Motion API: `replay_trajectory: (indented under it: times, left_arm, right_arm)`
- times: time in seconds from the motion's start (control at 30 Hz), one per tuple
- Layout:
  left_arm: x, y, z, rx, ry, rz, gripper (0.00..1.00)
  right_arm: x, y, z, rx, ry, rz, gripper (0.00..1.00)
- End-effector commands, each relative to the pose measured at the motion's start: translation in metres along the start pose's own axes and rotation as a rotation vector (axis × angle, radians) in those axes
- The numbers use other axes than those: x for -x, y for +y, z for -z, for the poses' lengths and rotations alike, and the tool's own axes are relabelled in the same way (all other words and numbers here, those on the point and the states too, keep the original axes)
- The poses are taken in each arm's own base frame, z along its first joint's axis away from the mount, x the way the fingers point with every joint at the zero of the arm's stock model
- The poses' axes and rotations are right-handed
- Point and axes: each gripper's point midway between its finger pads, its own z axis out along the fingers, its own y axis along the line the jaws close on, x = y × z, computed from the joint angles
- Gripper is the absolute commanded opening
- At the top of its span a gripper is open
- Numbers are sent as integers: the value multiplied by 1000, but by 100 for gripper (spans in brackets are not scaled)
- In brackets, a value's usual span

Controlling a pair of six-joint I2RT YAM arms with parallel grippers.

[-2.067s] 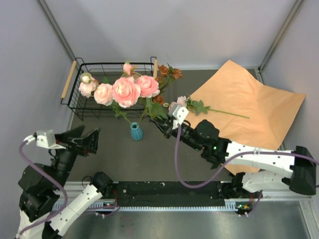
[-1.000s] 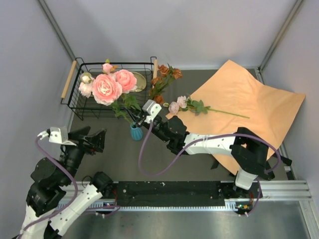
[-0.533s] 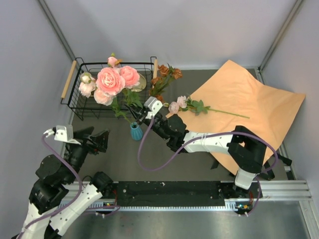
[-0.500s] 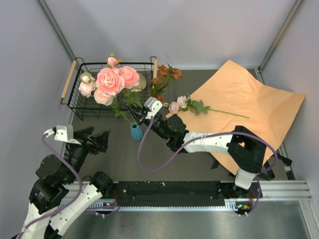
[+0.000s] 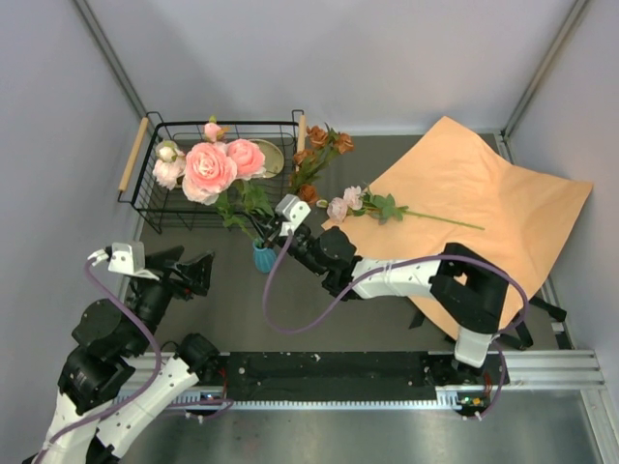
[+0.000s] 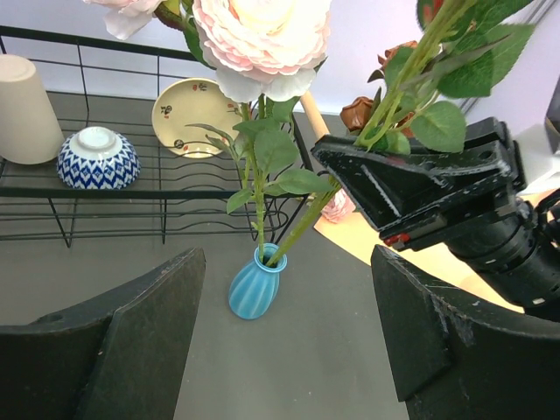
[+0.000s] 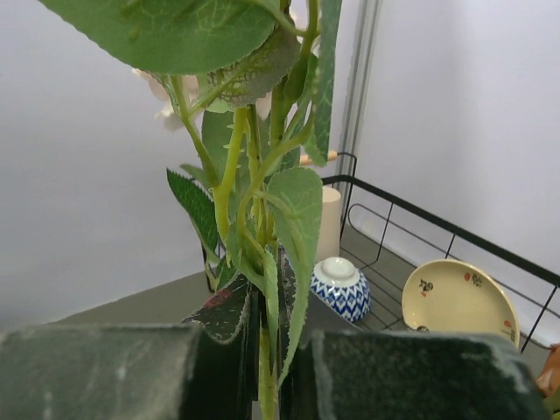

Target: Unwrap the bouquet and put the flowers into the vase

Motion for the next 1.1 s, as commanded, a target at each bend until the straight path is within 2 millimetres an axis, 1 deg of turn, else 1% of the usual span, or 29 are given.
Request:
replay_trajectory:
  times: [0.0,0.03,0.1,0.13,0.17,0.33,0.8,1.07]
  left_arm:
    - [6,-4,-4,-9,-23,2,82]
    - [5,-4,-5,-7,-17,0,82]
    - [5,-4,-5,-7,-17,0,82]
    - [5,-4,-5,-8,-19,0,82]
    - [5,-4,-5,-8,-19,2,82]
    - [5,-3,-4,-8,-19,3,82]
    - [1,-2,-4,-4,-11,0,82]
    - [0,-1,-3,0,-10,-1,82]
  right_arm:
    - [2,-3,-1,-14,-44,-18,0]
    - [-3,-3,-1,-14,-35,-18,0]
    - [-7,-3,-2,-16,-32,-23,0]
    - [-15,-3,-1,-18,-20,-23,0]
    - [-16,-3,-1,-20,-22,-31,0]
    - [-35,-7,2,-31,2,-50,0]
    - [-68,-7,12,-42,63,-46,0]
    - [-83,-9,17,-58,94,-59,0]
